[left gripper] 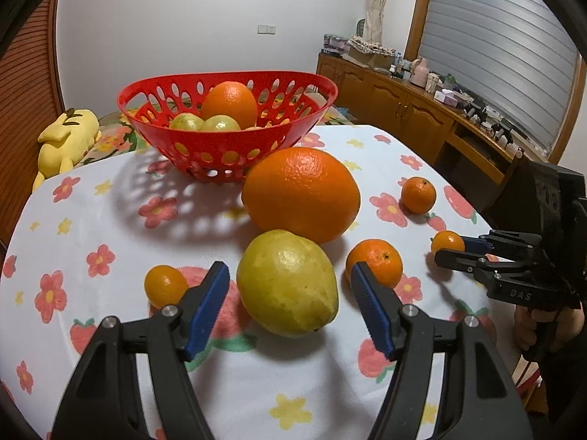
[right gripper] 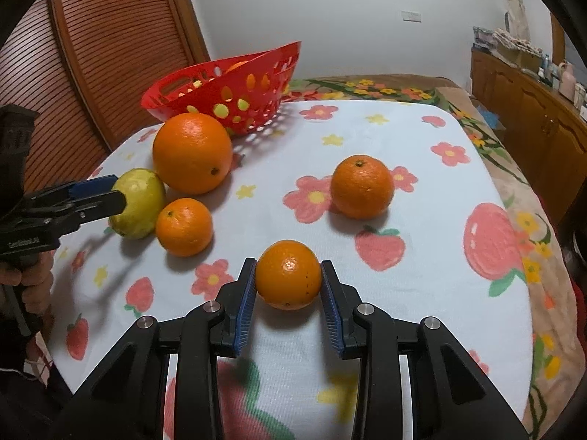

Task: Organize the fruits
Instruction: 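Grasp the big yellow pear with the left gripper while the right gripper grasps a tangerine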

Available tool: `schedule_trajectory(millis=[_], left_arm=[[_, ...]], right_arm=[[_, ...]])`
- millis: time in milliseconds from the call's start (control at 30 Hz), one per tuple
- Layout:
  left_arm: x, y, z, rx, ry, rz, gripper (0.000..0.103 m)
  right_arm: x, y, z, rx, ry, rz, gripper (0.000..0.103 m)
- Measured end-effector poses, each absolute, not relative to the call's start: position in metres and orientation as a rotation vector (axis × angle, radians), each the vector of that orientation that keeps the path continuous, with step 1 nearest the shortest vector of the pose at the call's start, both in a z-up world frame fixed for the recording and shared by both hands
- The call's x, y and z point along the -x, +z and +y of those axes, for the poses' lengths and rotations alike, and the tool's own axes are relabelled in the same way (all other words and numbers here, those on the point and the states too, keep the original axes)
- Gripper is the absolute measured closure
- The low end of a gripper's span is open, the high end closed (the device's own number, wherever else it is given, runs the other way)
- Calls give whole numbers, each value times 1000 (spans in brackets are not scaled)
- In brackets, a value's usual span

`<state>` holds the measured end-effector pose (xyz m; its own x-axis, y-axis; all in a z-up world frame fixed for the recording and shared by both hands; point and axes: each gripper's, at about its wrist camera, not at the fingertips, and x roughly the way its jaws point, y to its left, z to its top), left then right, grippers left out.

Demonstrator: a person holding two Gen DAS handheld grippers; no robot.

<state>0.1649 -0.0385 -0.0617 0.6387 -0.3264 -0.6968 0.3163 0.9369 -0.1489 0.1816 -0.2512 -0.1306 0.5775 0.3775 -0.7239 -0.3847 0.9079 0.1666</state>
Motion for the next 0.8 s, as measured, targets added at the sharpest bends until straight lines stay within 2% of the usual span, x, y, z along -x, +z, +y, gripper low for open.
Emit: schedule_trajectory(millis=[800], left_arm=[[-182, -82, -42, 29, -375, 865, 34]], right_arm=[[-183, -135, -251, -5, 457, 862, 69]])
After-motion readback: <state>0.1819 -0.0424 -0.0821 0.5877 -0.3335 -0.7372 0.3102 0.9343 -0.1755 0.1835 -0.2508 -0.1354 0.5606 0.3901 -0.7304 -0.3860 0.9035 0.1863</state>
